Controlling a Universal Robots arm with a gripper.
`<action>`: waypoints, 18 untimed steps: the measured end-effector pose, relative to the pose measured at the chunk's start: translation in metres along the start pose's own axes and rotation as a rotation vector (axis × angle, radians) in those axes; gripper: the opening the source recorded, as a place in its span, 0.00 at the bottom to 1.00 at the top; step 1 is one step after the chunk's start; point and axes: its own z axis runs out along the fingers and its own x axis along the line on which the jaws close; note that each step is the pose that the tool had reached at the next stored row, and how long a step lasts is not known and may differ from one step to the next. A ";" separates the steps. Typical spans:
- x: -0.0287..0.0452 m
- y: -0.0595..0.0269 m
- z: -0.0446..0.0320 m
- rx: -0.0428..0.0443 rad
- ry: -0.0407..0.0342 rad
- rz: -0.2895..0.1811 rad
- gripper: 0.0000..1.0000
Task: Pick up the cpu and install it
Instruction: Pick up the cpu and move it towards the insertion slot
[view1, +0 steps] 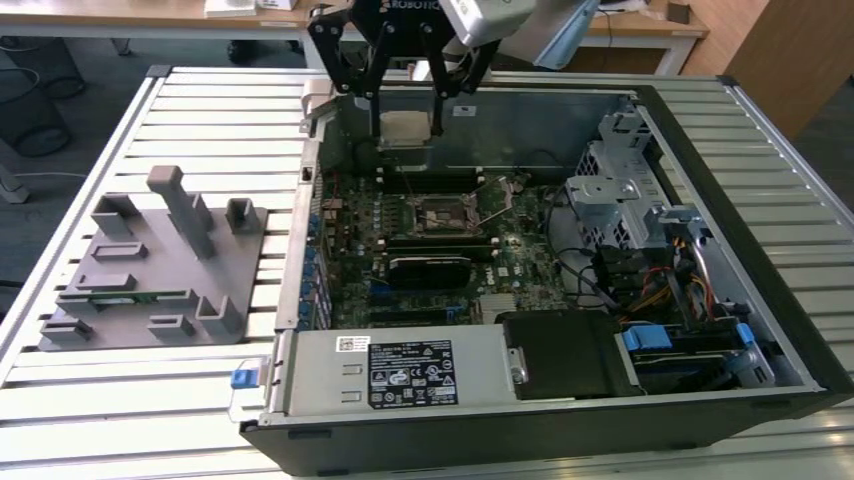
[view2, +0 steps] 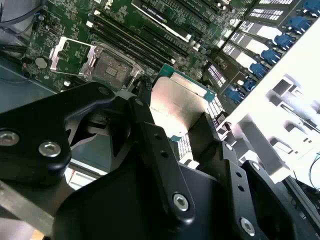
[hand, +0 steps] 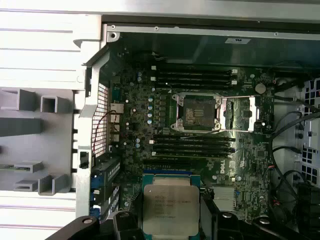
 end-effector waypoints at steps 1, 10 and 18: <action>0.0000 -0.0025 0.0000 0.0011 0.0000 0.000 0.54; 0.0000 -0.0086 -0.0001 0.0039 0.0001 0.000 0.54; -0.0001 -0.0128 0.0001 0.0056 -0.0001 0.000 0.54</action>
